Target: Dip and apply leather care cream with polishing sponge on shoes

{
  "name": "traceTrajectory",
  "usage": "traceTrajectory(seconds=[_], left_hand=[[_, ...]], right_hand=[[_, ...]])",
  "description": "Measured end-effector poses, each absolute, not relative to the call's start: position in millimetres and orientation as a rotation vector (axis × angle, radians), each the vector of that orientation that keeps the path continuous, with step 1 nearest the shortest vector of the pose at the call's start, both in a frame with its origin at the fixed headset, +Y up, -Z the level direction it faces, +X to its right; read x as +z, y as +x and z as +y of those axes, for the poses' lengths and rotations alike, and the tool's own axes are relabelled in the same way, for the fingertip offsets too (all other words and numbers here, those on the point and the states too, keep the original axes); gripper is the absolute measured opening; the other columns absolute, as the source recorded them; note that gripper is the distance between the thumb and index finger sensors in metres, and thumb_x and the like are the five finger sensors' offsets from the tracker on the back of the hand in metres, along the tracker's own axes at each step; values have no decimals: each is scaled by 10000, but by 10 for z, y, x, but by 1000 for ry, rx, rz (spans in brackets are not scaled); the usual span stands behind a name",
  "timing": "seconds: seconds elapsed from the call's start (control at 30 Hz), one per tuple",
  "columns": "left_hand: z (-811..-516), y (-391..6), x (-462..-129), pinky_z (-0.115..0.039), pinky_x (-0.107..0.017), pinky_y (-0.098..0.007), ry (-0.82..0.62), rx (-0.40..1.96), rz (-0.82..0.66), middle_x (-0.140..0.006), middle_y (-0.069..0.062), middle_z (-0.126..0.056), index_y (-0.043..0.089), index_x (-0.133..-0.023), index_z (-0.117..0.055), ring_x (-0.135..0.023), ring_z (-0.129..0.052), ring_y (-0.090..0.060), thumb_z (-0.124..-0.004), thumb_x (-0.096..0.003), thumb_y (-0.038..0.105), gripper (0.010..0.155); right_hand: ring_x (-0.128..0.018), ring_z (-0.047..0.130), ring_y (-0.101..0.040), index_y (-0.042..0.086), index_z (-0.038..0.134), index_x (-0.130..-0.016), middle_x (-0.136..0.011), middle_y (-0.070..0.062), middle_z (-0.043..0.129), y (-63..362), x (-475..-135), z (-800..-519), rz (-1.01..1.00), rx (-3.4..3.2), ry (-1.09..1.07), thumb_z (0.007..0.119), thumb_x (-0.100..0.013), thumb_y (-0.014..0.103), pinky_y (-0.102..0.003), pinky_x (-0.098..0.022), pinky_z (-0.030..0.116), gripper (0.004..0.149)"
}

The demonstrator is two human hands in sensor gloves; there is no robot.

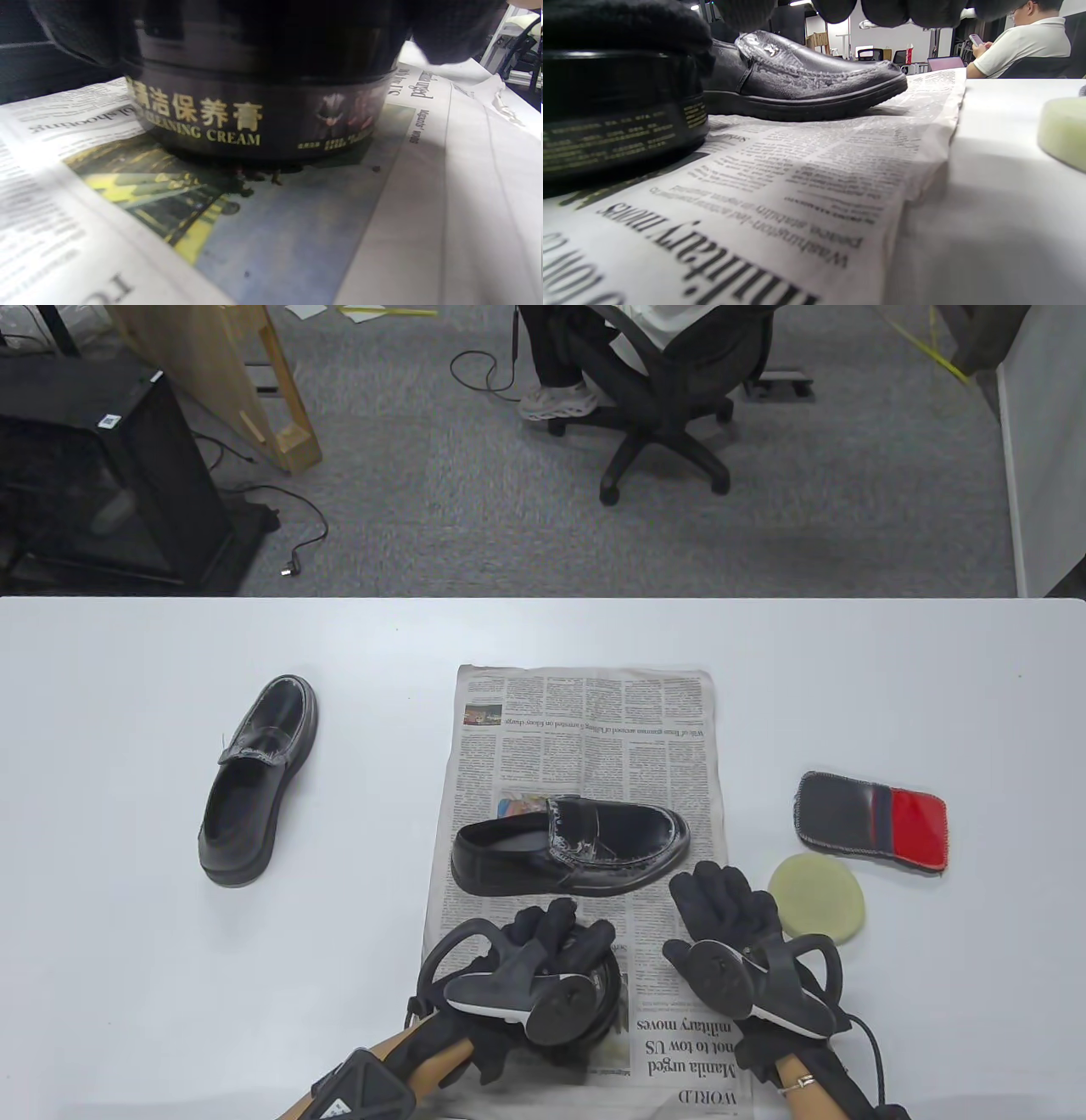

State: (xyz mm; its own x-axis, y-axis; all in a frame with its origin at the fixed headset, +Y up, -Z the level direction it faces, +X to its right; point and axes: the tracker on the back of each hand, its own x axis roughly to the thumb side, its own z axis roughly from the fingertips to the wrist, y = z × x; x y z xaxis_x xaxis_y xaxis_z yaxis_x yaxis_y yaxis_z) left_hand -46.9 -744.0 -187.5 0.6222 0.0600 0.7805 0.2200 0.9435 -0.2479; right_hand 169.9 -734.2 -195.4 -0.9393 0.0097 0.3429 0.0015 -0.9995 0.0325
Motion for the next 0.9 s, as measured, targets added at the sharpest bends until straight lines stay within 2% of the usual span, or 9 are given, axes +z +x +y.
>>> traceTrajectory(seconds=[0.1, 0.2, 0.33, 0.43, 0.5, 0.6, 0.73, 0.83, 0.9], left_hand=[[-7372, -647, -1898, -611, -687, -726, -327, 8, -883, -1149, -540, -212, -13, -1167, -73, -992, -457, -721, -751, -382, 721, 1270], [-7343, -888, -1919, -624, -687, -717, -345, -6, -827, -1154, -528, -255, -40, -1168, -91, -1000, -495, -688, -774, -380, 698, 1276], [-7490, -1106, -1943, -645, -680, -695, -385, 10, -728, -1161, -465, -375, -115, -1167, -202, -991, -551, -647, -797, -410, 643, 1225], [-7628, -1105, -1965, -612, -674, -699, -430, 33, -707, -1152, -453, -395, -83, -1167, -309, -974, -518, -647, -801, -420, 622, 1139], [-7622, -1075, -1975, -605, -681, -698, -412, 3, -704, -1159, -437, -407, -58, -1167, -342, -970, -524, -641, -800, -404, 628, 1123], [-7655, -1084, -1987, -573, -685, -706, -421, 49, -693, -1169, -414, -399, -36, -1167, -338, -965, -486, -645, -808, -396, 611, 1111], [-7690, -1095, -1981, -542, -692, -705, -401, 65, -683, -1186, -359, -410, -16, -1163, -340, -971, -459, -631, -816, -386, 572, 1084], [-7706, -1099, -1992, -514, -700, -706, -413, 86, -680, -1197, -331, -395, -9, -1163, -326, -981, -428, -624, -821, -378, 553, 1084], [-7713, -1103, -1994, -501, -702, -706, -414, 94, -678, -1200, -321, -392, -2, -1163, -323, -984, -414, -621, -825, -375, 543, 1082]], right_hand=[[-1033, 477, -556, 113, 357, -1174, -1185, -275, 396, 1640, -1938, -7354, 63, 3102, 586, 537, -596, 502, -657, -693, 510, 720], [-1037, 488, -551, 120, 355, -1177, -1190, -269, 399, 1531, -1907, -7314, 68, 3068, 660, 535, -594, 514, -644, -701, 537, 727], [-1046, 527, -527, 127, 348, -1185, -1199, -258, 408, 1288, -1863, -7261, 132, 2983, 782, 534, -587, 547, -631, -711, 568, 754], [-1035, 574, -518, 110, 344, -1192, -1199, -264, 425, 1067, -1805, -7249, 205, 2937, 909, 533, -575, 585, -604, -709, 619, 801], [-1015, 612, -516, 79, 348, -1196, -1196, -272, 449, 916, -1756, -7256, 229, 2929, 991, 527, -563, 616, -599, -700, 642, 849], [-972, 624, -567, 5, 323, -1203, -1180, -369, 404, 722, -1716, -7302, 327, 2974, 1064, 506, -548, 661, -619, -684, 650, 945], [-902, 635, -648, -93, 301, -1188, -1133, -470, 412, 533, -1695, -7327, 318, 3053, 1107, 491, -500, 728, -658, -651, 657, 1088], [-885, 646, -670, -144, 324, -1176, -1112, -478, 450, 386, -1674, -7338, 255, 3160, 1150, 479, -457, 769, -669, -635, 671, 1173], [-886, 637, -685, -147, 337, -1173, -1121, -465, 449, 354, -1699, -7315, 296, 3142, 1158, 534, -447, 767, -677, -637, 670, 1184]])
